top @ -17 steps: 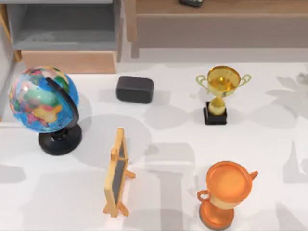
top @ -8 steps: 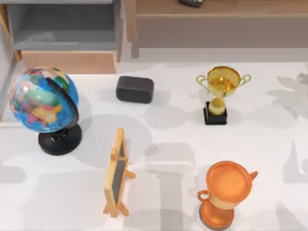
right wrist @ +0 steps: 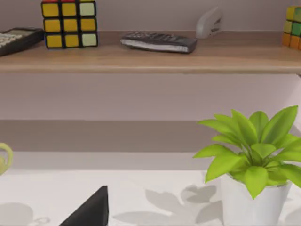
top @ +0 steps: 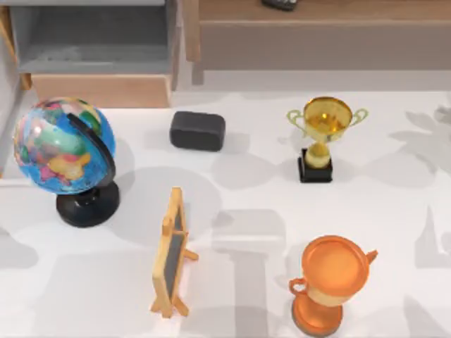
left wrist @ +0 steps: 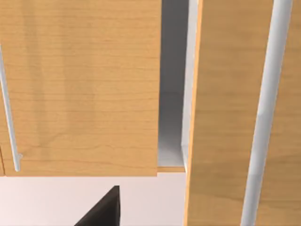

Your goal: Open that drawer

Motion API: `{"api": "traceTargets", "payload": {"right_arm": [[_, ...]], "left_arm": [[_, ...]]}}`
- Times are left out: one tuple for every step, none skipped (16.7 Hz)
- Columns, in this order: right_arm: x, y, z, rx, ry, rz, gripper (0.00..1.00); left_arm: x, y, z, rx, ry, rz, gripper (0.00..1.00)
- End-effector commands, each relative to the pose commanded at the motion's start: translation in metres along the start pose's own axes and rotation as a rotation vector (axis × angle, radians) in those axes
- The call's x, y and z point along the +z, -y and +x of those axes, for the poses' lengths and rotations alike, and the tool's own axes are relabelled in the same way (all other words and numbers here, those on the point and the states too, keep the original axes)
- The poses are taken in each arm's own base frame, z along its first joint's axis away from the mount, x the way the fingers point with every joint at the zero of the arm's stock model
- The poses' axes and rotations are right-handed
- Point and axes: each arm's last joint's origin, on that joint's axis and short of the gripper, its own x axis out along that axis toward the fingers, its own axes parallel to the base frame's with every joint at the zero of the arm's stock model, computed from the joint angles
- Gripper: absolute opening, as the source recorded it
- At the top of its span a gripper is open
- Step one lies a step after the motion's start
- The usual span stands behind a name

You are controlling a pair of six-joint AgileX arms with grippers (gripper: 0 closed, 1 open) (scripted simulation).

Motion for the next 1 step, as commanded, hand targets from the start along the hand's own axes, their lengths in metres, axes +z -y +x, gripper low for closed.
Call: {"api": "traceTargets", "payload": {"right_arm": [[0.0,0.0,0.0,0.0,0.0,0.0,1.0]], "left_arm": [[0.0,0.0,0.0,0.0,0.0,0.0,1.0]]}}
